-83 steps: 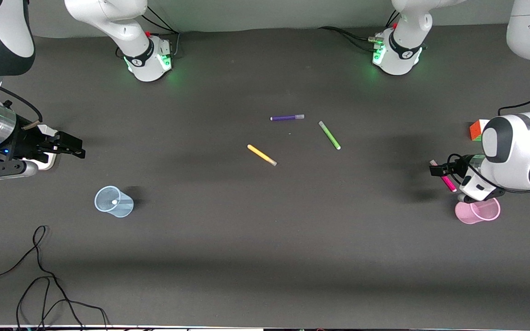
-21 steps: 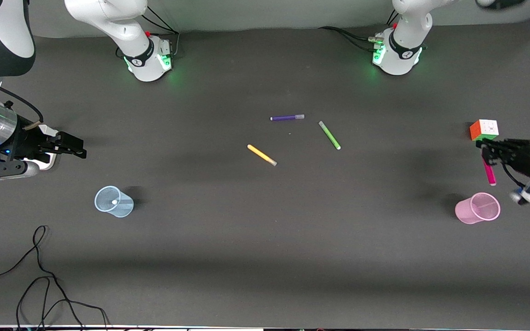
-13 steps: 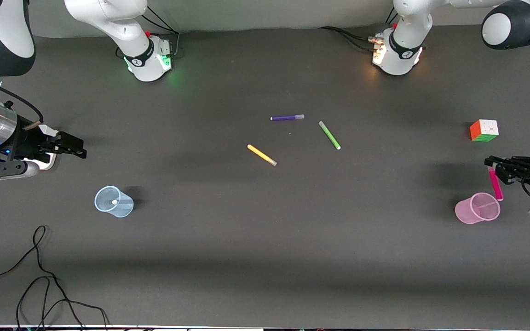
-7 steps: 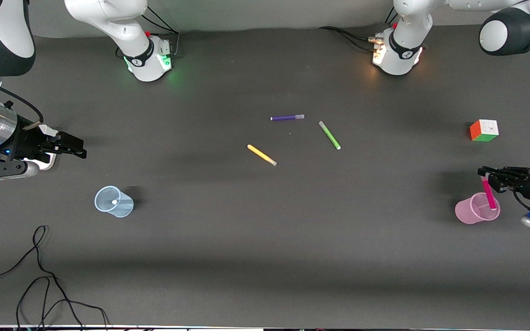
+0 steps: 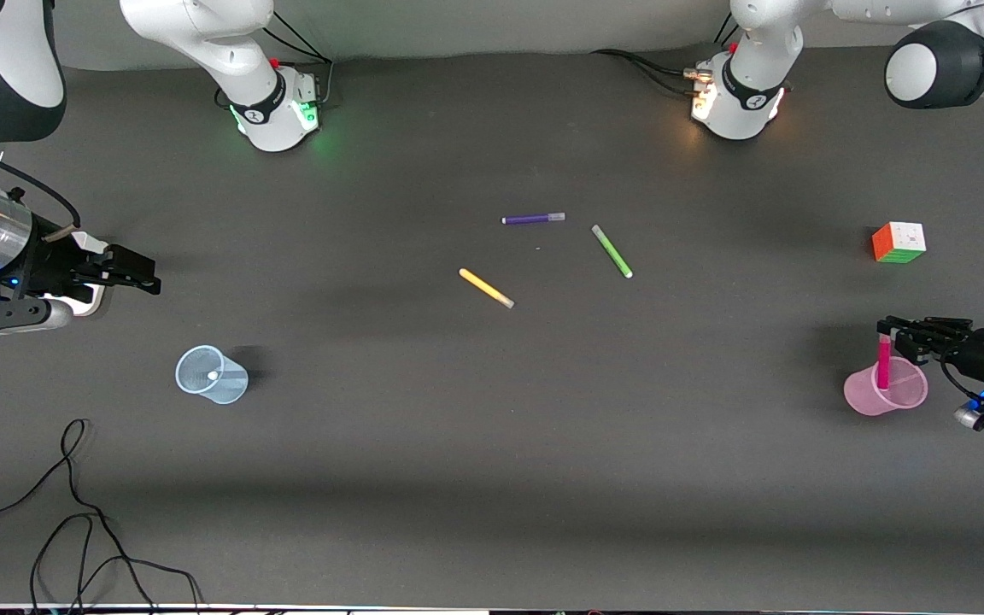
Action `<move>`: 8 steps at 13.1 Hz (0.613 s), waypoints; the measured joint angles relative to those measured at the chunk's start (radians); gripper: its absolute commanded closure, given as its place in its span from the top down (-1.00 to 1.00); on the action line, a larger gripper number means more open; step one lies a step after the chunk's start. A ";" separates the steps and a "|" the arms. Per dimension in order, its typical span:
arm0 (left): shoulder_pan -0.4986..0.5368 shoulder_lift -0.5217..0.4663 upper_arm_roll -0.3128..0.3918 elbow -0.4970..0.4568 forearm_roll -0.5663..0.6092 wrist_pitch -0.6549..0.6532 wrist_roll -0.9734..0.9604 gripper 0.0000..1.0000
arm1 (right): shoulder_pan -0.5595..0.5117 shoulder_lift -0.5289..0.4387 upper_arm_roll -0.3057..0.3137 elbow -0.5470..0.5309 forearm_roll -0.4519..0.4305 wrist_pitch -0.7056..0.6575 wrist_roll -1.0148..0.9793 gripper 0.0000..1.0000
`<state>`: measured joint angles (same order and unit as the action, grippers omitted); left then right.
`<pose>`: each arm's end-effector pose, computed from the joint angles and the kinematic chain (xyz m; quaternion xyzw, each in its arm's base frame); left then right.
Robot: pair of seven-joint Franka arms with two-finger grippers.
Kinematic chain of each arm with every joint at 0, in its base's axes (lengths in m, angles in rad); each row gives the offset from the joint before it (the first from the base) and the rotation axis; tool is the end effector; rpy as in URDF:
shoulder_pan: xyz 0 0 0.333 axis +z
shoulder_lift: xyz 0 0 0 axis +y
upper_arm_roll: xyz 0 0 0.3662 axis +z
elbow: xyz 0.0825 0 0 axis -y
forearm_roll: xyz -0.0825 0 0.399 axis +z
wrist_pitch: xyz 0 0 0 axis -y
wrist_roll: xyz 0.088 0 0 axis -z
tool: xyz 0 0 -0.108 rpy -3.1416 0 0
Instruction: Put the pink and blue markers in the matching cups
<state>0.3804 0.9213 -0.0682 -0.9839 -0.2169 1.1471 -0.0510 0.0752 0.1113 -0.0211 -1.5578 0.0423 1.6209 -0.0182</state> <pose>0.7045 0.2160 0.3022 0.9059 0.1638 -0.3442 0.1845 0.6094 0.0381 0.6187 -0.9989 -0.0346 0.0244 0.0195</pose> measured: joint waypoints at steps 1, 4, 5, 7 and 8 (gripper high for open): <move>-0.001 0.000 0.000 0.000 0.000 0.000 0.000 0.99 | 0.000 0.000 0.000 0.000 0.000 0.000 0.000 1.00; -0.007 0.000 0.000 0.000 0.001 0.000 0.000 0.99 | 0.000 0.000 0.000 0.000 0.000 0.000 0.000 1.00; -0.008 0.000 0.000 0.001 0.002 0.000 0.000 0.99 | 0.000 0.000 0.000 0.000 0.000 0.000 0.000 1.00; -0.015 -0.001 0.000 0.010 0.023 -0.003 0.000 0.99 | 0.000 0.000 0.000 0.000 0.000 0.000 0.000 1.00; -0.024 -0.006 -0.001 0.021 0.051 -0.009 0.001 0.99 | 0.000 0.000 0.000 0.000 0.000 0.000 0.000 1.00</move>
<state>0.3563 0.9155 -0.0695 -0.9627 -0.1660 1.1385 -0.0497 0.0753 0.1114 -0.0210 -1.5578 0.0423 1.6209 -0.0182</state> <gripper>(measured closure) 0.000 0.000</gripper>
